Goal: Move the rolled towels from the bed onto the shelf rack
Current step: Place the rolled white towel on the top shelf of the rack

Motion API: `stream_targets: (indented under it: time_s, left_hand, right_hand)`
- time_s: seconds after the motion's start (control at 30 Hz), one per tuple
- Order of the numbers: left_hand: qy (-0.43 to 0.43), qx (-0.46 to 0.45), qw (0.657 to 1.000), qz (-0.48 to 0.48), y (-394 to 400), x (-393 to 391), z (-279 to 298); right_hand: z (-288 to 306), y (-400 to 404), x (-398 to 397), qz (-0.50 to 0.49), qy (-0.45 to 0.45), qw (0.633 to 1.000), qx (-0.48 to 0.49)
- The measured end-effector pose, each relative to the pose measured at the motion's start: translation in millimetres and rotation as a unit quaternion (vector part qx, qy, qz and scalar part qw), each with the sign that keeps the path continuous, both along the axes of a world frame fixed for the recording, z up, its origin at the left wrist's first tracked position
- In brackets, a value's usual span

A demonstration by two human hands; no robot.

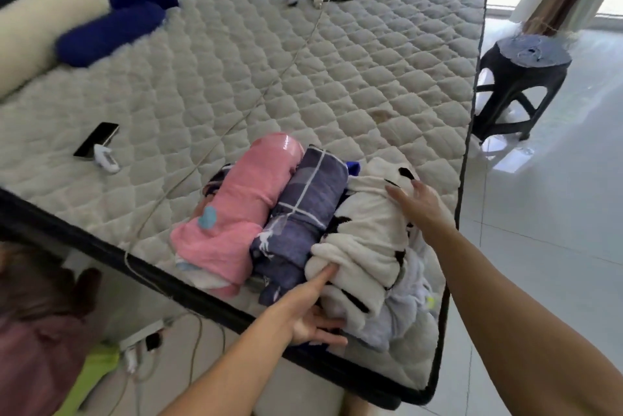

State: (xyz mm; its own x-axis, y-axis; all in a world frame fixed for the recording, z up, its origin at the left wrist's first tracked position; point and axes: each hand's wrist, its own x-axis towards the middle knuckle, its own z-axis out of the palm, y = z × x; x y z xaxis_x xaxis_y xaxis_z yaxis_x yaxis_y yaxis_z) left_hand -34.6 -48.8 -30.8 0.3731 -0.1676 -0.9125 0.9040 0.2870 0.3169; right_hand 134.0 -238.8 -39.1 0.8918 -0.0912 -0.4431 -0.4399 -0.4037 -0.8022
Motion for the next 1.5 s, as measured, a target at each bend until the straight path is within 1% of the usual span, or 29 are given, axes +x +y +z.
stream_targets:
  time_s: [0.03, 0.1, 0.2, 0.27, 0.33, 0.43, 0.5, 0.57, 0.63, 0.7, 0.77, 0.8, 0.87, 0.93, 1.0, 1.13, 1.2, 1.33, 1.4, 1.5]
  left_hand:
    - [-0.001, 0.008, 1.000, 0.000, -2.7, 1.3, 1.2]
    - [-0.006, 0.018, 1.000, 0.009, -8.3, 3.4, 4.1]
    - [-0.021, 0.033, 0.999, 0.021, -13.5, -0.4, 8.7]
    - [-0.032, 0.048, 0.998, 0.033, -14.9, -8.2, 10.1]
    - [-0.052, 0.055, 0.996, 0.044, -15.2, -19.2, 14.0]
    - [-0.089, 0.071, 0.992, 0.059, -10.1, -40.6, 26.3]
    - [-0.115, 0.088, 0.988, 0.056, -3.4, -61.9, 36.9]
    - [-0.136, 0.105, 0.984, 0.052, 6.4, -89.8, 48.0]
    - [-0.155, 0.117, 0.979, 0.061, 19.7, -124.0, 57.8]
    - [-0.168, 0.129, 0.973, 0.095, 33.8, -164.4, 64.1]
    - [-0.184, 0.126, 0.963, 0.154, 44.5, -211.0, 68.7]
    - [-0.193, 0.126, 0.953, 0.198, 49.7, -235.8, 70.4]
    - [-0.206, 0.144, 0.921, 0.296, 60.5, -286.9, 73.0]
    - [-0.205, 0.165, 0.880, 0.396, 72.9, -337.2, 71.4]
    - [-0.187, 0.166, 0.836, 0.489, 80.7, -390.7, 69.8]
    - [-0.178, 0.158, 0.751, 0.616, 101.9, -487.8, 75.6]
    - [-0.172, 0.159, 0.710, 0.664, 108.1, -527.8, 76.6]
    - [-0.169, 0.151, 0.645, 0.729, 122.0, -613.8, 71.2]
    - [-0.173, 0.149, 0.613, 0.757, 129.7, -657.2, 69.2]
    - [-0.159, 0.169, 0.566, 0.791, 151.6, -721.5, 66.1]
  right_hand:
    - [-6.4, 1.6, -0.5, 0.004, 0.011, 1.000, -0.001]
    - [-20.5, 2.7, -4.1, -0.024, 0.035, 0.999, 0.021]
    - [-23.4, 4.9, -15.3, -0.067, 0.018, 0.996, 0.051]
    - [-14.5, 5.5, -25.4, -0.101, 0.008, 0.991, 0.085]
    - [-5.5, 4.7, -38.3, -0.134, -0.009, 0.982, 0.134]
    - [12.6, 6.8, -69.5, -0.190, -0.034, 0.957, 0.218]
    - [27.1, 11.5, -99.1, -0.204, -0.058, 0.940, 0.269]
    - [41.3, 18.5, -130.4, -0.198, -0.084, 0.931, 0.296]
    - [58.1, 30.9, -162.8, -0.169, -0.102, 0.926, 0.321]
    - [74.1, 49.0, -195.2, -0.127, -0.114, 0.923, 0.346]
    - [88.1, 72.1, -229.6, -0.076, -0.118, 0.922, 0.360]
    - [93.6, 84.7, -247.8, -0.050, -0.121, 0.922, 0.365]
    - [102.3, 111.4, -286.4, 0.006, -0.123, 0.923, 0.364]
    - [106.3, 140.0, -325.5, 0.062, -0.115, 0.923, 0.361]
    - [108.1, 168.2, -367.3, 0.131, -0.106, 0.921, 0.352]
    - [122.1, 226.1, -451.6, 0.281, -0.076, 0.887, 0.359]
    - [129.8, 256.2, -488.9, 0.350, -0.073, 0.860, 0.364]
    - [143.0, 326.1, -574.4, 0.464, -0.072, 0.798, 0.378]
    - [147.5, 362.6, -620.1, 0.517, -0.065, 0.759, 0.390]
    - [156.9, 418.0, -692.6, 0.608, -0.067, 0.684, 0.399]
